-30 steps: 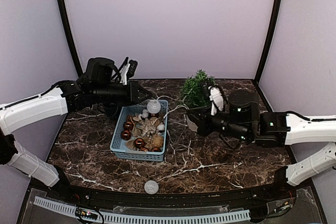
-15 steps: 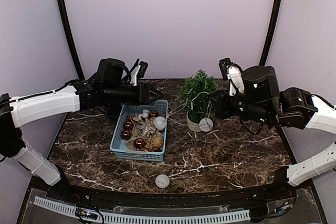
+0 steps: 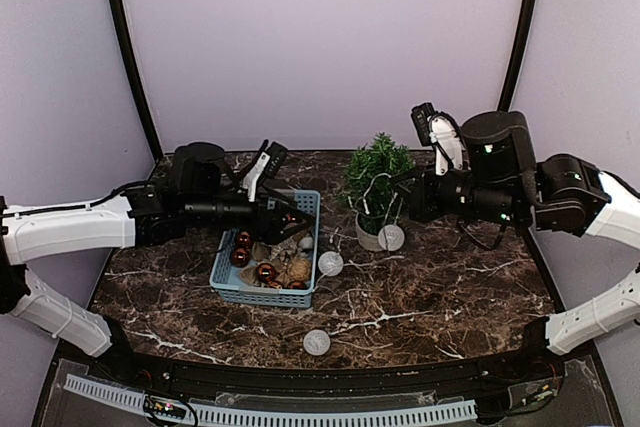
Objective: Decorate the small christmas tree
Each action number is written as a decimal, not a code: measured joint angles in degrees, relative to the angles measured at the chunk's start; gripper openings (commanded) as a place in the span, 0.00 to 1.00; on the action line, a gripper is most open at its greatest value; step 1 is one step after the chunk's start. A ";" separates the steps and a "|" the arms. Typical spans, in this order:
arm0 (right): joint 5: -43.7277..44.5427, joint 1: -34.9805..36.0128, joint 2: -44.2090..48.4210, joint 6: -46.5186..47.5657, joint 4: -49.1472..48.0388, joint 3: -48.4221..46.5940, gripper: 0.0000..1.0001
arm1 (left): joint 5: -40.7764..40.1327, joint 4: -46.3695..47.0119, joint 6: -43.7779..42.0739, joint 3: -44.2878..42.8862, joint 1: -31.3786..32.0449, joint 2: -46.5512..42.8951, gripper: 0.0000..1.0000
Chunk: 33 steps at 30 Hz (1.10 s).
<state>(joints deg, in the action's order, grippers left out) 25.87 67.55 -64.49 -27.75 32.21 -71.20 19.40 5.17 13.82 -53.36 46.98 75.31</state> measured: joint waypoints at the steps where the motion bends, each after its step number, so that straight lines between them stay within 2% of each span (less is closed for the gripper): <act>1: -0.20 0.00 0.04 -0.07 0.00 -0.09 0.00 | 0.09 0.87 -1.29 0.00 1.07 0.07 0.75; 8: -0.44 -0.07 0.13 -1.11 0.15 -0.15 0.00 | -2.73 6.01 -6.54 -0.04 7.45 3.91 0.80; 12: -0.39 -0.07 0.17 -1.53 0.48 -0.15 0.00 | -5.16 7.17 -5.62 -0.59 9.31 7.61 0.81; 20: -0.07 -0.09 0.20 -1.99 0.66 -0.15 0.00 | -12.66 7.08 -2.40 -6.97 13.20 16.46 0.83; 23: -0.02 -0.11 0.20 -2.14 0.66 -0.15 0.00 | -14.05 6.91 -1.14 -8.17 13.33 17.81 0.81; 25: 0.09 -0.11 0.20 -2.19 0.66 -0.15 0.00 | -15.08 6.75 -0.66 -8.94 13.33 18.56 0.70; 26: 0.17 -0.11 0.20 -2.21 0.66 -0.15 0.00 | -15.69 6.62 -0.20 -9.35 13.35 18.95 0.60; 27: 0.39 -0.11 0.20 -2.21 0.66 -0.15 0.00 | -16.37 6.14 -0.22 -9.77 13.35 19.26 0.56; 29: 0.96 -0.17 0.20 -2.34 0.70 -0.15 0.00 | -17.92 5.16 0.48 -10.40 13.38 19.71 0.36; 33: 2.21 -0.22 0.20 -2.45 1.14 -0.17 0.00 | -20.31 3.63 0.92 -10.47 13.68 19.78 0.13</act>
<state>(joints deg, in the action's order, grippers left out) 28.08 67.33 -64.29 -30.20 33.34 -71.37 -0.91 8.80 14.74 -63.83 60.66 95.09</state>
